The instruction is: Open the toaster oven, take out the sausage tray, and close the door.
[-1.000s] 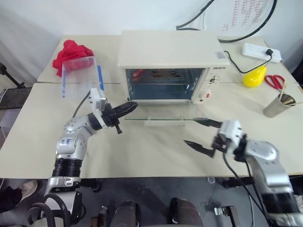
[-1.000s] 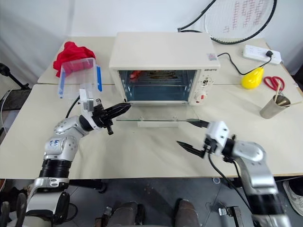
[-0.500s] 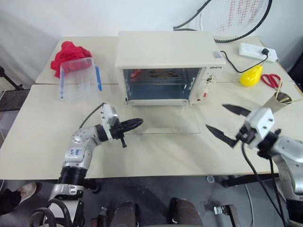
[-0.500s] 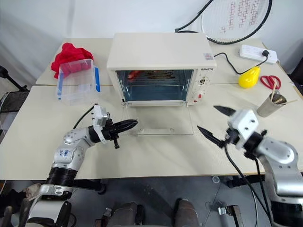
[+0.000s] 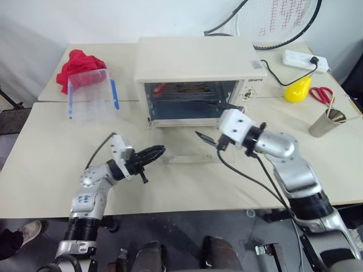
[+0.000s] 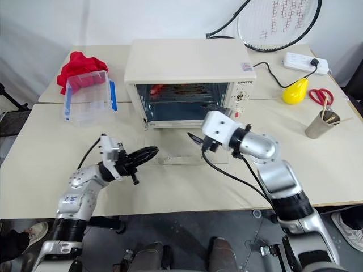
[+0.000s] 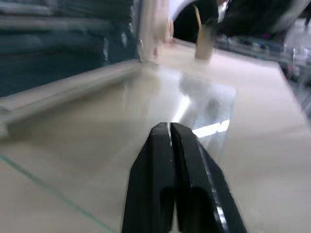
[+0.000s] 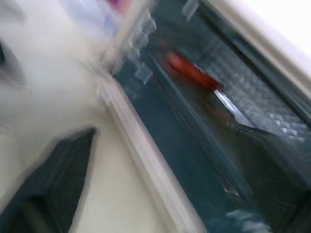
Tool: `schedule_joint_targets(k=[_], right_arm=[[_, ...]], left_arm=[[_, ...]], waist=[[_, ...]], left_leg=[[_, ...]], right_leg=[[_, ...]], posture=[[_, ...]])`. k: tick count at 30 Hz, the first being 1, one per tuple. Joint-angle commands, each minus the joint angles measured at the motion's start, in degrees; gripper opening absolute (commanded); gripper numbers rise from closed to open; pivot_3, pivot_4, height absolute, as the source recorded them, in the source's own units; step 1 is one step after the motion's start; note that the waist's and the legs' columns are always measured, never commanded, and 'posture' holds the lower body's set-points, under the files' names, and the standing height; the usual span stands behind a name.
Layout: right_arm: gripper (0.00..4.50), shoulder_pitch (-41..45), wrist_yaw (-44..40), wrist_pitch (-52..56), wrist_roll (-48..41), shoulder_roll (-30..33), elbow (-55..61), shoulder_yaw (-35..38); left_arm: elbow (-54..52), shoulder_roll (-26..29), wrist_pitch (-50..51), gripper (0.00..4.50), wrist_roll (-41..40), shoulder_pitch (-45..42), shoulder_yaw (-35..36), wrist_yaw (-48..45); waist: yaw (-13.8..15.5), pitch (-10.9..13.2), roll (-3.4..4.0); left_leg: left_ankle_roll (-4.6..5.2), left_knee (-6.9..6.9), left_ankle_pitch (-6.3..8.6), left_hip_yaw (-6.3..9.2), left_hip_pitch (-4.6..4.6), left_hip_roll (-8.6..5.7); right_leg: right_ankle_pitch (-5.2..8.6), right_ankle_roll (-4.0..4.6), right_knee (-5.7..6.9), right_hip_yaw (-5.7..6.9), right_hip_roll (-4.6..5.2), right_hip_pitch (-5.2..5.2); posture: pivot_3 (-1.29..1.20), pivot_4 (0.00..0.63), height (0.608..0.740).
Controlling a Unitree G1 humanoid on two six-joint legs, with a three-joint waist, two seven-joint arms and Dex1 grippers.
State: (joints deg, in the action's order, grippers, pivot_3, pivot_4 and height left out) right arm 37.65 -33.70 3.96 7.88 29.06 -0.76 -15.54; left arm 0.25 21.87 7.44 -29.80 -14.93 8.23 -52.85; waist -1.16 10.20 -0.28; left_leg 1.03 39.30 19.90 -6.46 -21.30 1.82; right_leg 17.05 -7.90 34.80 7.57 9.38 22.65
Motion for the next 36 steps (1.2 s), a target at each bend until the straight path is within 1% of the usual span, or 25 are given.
schedule_joint_targets(k=[1, 4, 7, 11, 14, 17, 20, 21, 25, 26, 27, 32, 36], right_arm=[[4.50, 5.48, 7.87, -4.31, 9.62, -2.64, -7.17, -3.33], [4.50, 10.62, 13.67, -6.56, 16.62, -5.46, -14.88, -6.68], [4.50, 12.93, 16.16, -7.79, 18.63, -7.52, -19.59, -7.21], [4.50, 19.03, 24.47, -8.16, 24.42, -12.18, -31.05, -9.61], [4.50, 22.49, 29.64, -8.30, 26.71, -14.87, -37.85, -10.32], [4.50, 24.60, 31.51, -9.84, 27.96, -15.73, -42.04, -11.09], [3.92, 25.87, 32.88, -10.85, 28.46, -16.46, -45.14, -11.36], [3.64, 26.19, 32.98, -11.03, 28.44, -16.71, -46.01, -11.32], [2.32, 27.18, 34.07, -11.73, 28.81, -17.21, -48.80, -11.42], [1.90, 27.26, 34.02, -11.80, 28.66, -17.35, -49.46, -11.32], [1.69, 27.37, 34.29, -11.99, 28.79, -17.38, -50.06, -11.38], [0.05, 28.12, 34.88, -12.77, 29.14, -17.24, -51.40, -11.30], [0.02, 28.56, 35.09, -13.42, 29.42, -16.45, -50.34, -10.76]], left_arm=[[-9.81, 2.37, 2.90, 1.55, -3.53, 3.48, 4.61, 3.96], [-15.49, 4.02, 5.82, 2.32, -5.33, 7.78, 7.15, 6.66], [-17.91, 4.39, 7.18, 3.24, -6.44, 9.64, 8.15, 8.47], [-20.51, 3.02, 7.24, 4.46, -7.07, 11.25, 10.37, 13.15], [-21.31, 2.65, 6.69, 4.49, -6.45, 11.95, 9.32, 13.58], [-21.45, 2.15, 6.67, 4.49, -6.81, 11.75, 8.82, 14.24], [-21.12, 2.26, 6.72, 4.50, -6.92, 11.54, 8.86, 14.19], [-20.83, 2.36, 6.71, 4.50, -6.90, 11.31, 8.94, 14.12], [-19.78, 2.58, 6.76, 4.50, -7.04, 10.05, 9.06, 13.79], [-19.50, 2.53, 6.84, 4.50, -7.23, 9.65, 9.07, 13.73], [-19.19, 2.47, 7.07, 4.50, -7.59, 9.26, 9.07, 13.59], [-17.06, 3.00, 7.20, 4.50, -7.35, 7.30, 8.32, 11.97], [-14.41, 3.21, 7.01, 4.50, -7.02, 4.61, 7.57, 10.42]], waist=[[-0.31, 0.00, 0.01], [-1.11, 0.00, 0.01], [-0.81, 0.00, 0.01], [-0.91, 0.00, 0.01], [-1.01, 0.00, 0.01], [-1.03, 0.00, 0.01], [-1.17, 0.00, 0.01], [-1.25, 0.00, 0.01], [-1.73, 0.00, 0.02], [-1.88, 0.00, 0.02], [-2.02, 0.00, 0.02], [-2.33, -0.01, -0.01], [-2.23, -0.01, -0.02]], left_leg=[[-0.02, -0.02, -0.01, 0.16, -0.01, -0.02], [-0.02, -0.07, -0.01, 0.18, 0.01, -0.03], [-0.02, -0.11, -0.01, 0.30, 0.00, -0.02], [-0.02, -0.08, -0.01, 0.31, -0.02, -0.03], [-0.04, -0.09, -0.02, 0.33, -0.01, -0.03], [-0.04, -0.11, -0.02, 0.35, -0.02, -0.04], [-0.04, -0.12, -0.02, 0.34, -0.02, -0.04], [-0.04, -0.13, -0.02, 0.35, -0.02, -0.04], [-0.05, -0.14, -0.02, 0.34, -0.02, -0.03], [-0.05, -0.14, -0.02, 0.35, -0.02, -0.03], [-0.05, -0.15, -0.02, 0.35, -0.02, -0.03], [-0.05, -0.18, -0.02, 0.36, -0.01, -0.02], [-0.09, -0.18, -0.04, 0.38, -0.02, 0.00]], right_leg=[[0.00, 0.00, 0.03, 0.04, 0.02, 0.00], [0.00, 0.00, 0.03, 0.00, 0.04, 0.03], [0.01, 0.01, 0.07, 0.06, 0.05, 0.03], [0.01, 0.01, 0.07, 0.02, 0.07, 0.02], [0.02, 0.03, 0.11, 0.04, 0.05, 0.02], [0.02, 0.05, 0.12, 0.06, 0.05, 0.02], [0.03, 0.05, 0.10, 0.06, 0.05, 0.02], [0.03, 0.05, 0.10, 0.06, 0.04, 0.02], [0.03, 0.06, 0.10, 0.06, 0.02, 0.02], [0.03, 0.06, 0.10, 0.07, 0.02, 0.02], [0.03, 0.06, 0.10, 0.07, 0.02, 0.02], [0.04, 0.07, 0.11, 0.07, -0.01, 0.02], [0.04, 0.07, 0.11, 0.06, -0.04, 0.02]], posture=[[0.00, 0.150, 0.740], [0.00, 0.150, 0.740], [0.00, 0.150, 0.740], [0.00, 0.150, 0.740], [0.00, 0.150, 0.740], [0.00, 0.150, 0.740], [0.00, 0.150, 0.740], [0.00, 0.150, 0.740], [0.00, 0.150, 0.740], [0.00, 0.150, 0.740], [0.00, 0.150, 0.740], [0.00, 0.150, 0.740], [0.00, 0.150, 0.740]])
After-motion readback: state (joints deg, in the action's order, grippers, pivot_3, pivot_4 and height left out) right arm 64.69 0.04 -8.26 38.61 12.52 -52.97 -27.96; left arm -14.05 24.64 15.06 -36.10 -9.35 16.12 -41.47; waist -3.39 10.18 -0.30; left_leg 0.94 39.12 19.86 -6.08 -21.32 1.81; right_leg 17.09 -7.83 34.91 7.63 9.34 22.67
